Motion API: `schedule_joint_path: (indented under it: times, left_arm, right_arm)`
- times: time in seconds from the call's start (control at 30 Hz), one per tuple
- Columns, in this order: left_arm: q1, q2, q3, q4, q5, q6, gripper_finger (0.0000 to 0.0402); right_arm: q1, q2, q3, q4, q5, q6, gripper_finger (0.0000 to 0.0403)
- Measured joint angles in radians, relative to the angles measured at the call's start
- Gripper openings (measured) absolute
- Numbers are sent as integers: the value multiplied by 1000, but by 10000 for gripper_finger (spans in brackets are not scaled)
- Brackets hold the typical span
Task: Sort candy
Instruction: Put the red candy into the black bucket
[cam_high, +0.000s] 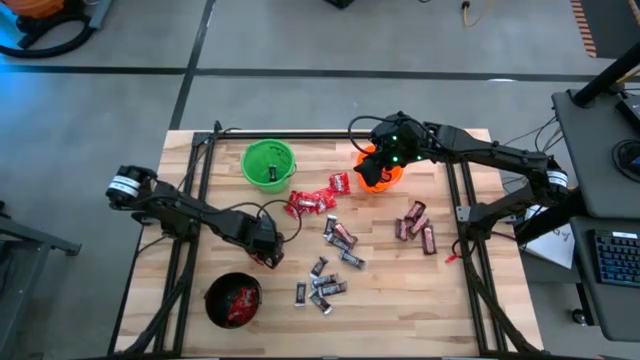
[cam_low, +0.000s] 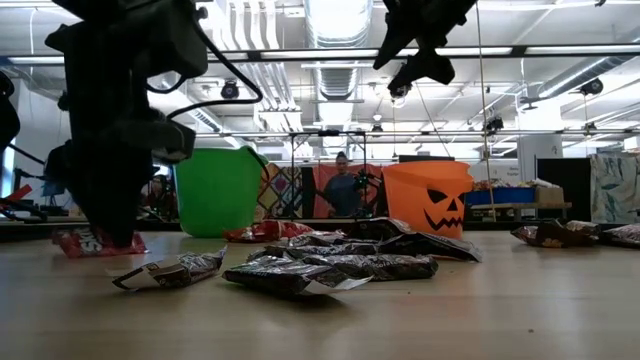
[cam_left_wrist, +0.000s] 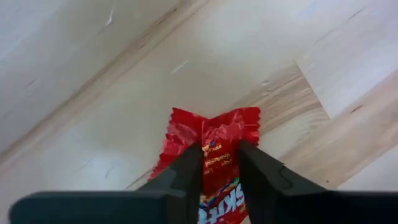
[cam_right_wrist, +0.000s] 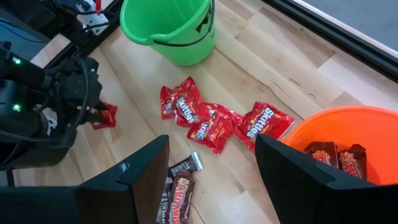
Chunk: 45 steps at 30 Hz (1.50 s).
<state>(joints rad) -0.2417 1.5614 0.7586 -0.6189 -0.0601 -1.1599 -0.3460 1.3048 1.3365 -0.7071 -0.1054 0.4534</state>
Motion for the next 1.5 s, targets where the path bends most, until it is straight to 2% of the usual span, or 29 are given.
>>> schedule_joint_path:
  times: [0.13,0.37,0.7,0.8,0.9,1.03,1.23,1.4,1.5]
  left_arm:
    - [0,-23,-1,2,-3,0,42]
    - [0,-92,-6,-12,-18,-8,36]
    - [0,-299,-4,-12,-2,-3,36]
    - [0,-370,13,-17,-2,50,36]
    - [-3,-434,72,-29,27,144,36]
    - [-9,-484,219,-101,96,260,37]
    - [-91,-467,442,-287,264,258,37]
    - [-234,-408,486,-419,289,234,37]
    - [-310,-372,468,-407,296,222,37]
  right_arm:
    - [4,0,0,-3,0,0,231]
    - [4,0,0,-23,0,0,231]
    - [4,0,0,-21,1,0,231]
    - [4,0,0,-21,1,2,231]
    - [4,0,0,-20,1,4,231]
    - [4,0,0,-20,1,6,231]
    - [4,0,0,-20,1,11,231]
    - [11,0,0,-20,1,11,231]
    - [16,0,0,-20,0,11,231]
